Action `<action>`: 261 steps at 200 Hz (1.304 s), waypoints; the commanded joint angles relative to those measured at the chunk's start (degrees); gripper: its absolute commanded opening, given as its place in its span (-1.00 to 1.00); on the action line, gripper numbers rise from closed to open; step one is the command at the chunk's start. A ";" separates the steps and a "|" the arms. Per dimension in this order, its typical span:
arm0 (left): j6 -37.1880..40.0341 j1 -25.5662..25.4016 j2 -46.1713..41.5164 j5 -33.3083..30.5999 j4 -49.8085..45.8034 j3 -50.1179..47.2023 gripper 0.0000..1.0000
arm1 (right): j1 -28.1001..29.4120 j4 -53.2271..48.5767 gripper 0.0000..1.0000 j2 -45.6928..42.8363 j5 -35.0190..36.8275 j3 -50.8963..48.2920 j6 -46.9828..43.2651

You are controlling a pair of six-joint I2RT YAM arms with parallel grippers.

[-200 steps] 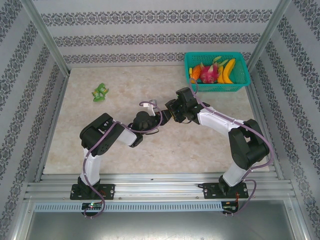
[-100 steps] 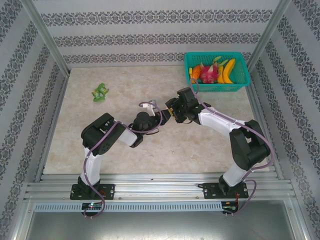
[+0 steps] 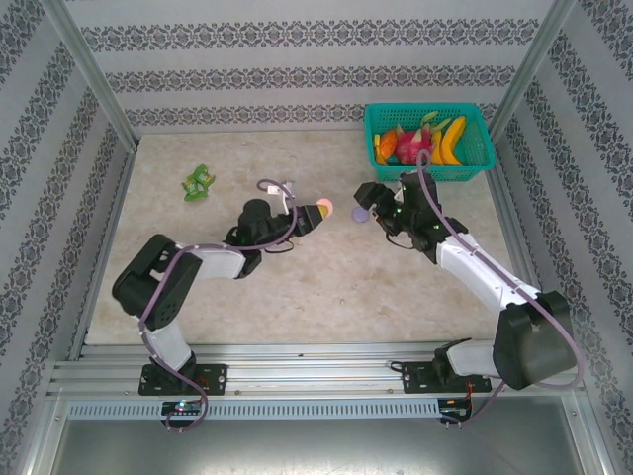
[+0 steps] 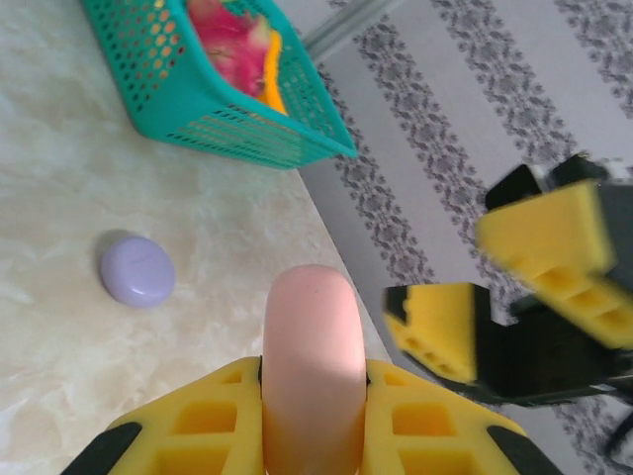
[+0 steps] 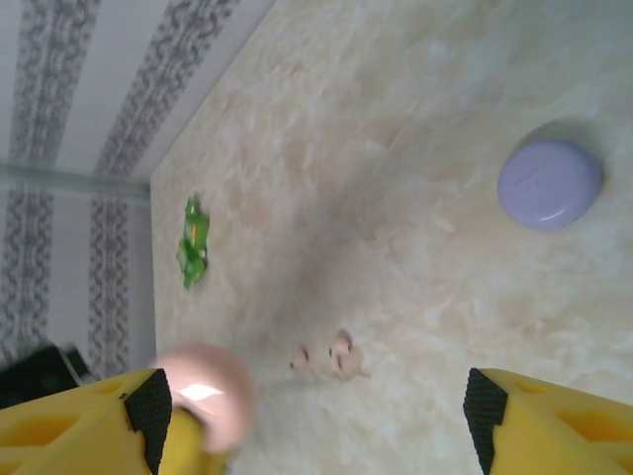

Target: Insert wireless bluetooth earbuds into charging case

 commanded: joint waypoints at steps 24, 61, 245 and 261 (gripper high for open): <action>9.14 4.97 -5.76 17.36 -17.95 4.59 -0.84 | -0.09 13.47 0.56 -5.50 -12.16 -8.32 -15.41; 13.48 5.33 -7.42 21.02 -26.83 8.61 -0.83 | 1.85 19.64 0.56 -4.99 -13.63 -10.44 -14.38; 13.48 5.31 -11.53 24.77 -28.36 10.12 -0.80 | 2.45 27.95 0.35 9.88 -10.83 -9.82 -9.87; 13.54 5.29 -11.77 24.79 -28.70 10.44 -0.81 | 1.89 29.14 0.34 9.99 -11.29 -10.60 -9.01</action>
